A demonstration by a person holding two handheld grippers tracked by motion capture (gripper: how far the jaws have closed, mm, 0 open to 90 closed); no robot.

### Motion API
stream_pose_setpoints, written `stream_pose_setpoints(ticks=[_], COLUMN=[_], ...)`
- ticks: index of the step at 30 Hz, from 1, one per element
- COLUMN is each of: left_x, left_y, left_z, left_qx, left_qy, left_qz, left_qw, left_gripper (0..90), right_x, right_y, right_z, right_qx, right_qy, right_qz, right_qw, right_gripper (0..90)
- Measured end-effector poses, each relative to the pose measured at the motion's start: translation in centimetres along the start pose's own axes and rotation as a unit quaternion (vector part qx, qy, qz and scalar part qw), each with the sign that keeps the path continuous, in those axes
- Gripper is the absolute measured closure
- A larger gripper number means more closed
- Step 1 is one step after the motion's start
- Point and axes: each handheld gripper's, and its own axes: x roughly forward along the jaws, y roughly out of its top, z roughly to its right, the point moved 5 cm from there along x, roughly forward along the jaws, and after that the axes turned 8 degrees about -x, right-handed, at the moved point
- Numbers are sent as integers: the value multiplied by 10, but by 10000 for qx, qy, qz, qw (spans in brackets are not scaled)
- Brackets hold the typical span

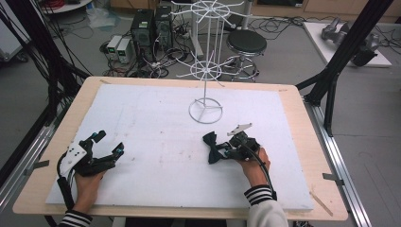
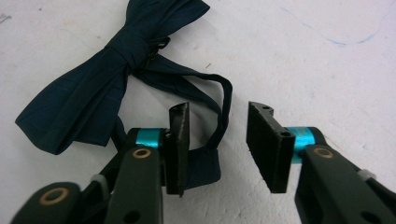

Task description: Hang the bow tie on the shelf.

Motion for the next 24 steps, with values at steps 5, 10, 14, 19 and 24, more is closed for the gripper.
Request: stream_pose_setpoints(ticks=[5,10,14,19,24], left_x=[0,0,0,0,0], left_y=[0,0,0,0,0], left_z=[0,0,0,0,0], left_qx=[0,-3,-4,-15,-11], left_qy=[0,-1,-2,0,3], left_qz=[0,1,2,0,-4], left_qw=[10000,10000,10000,10000,10000], left_gripper=[148,148,148,148,148], right_x=[1,3,5,5,4], right_y=[0,3,4,5,5], right_z=[1,1,1,1,1], right_qx=[53,136,184,200,195], right_qy=[10,25,61,2,-47], right_qz=[-78,-195,-265,-308,-289], right_qw=[10000,9997,9995,9993,9994], right_gripper=[648,720,776,875,878])
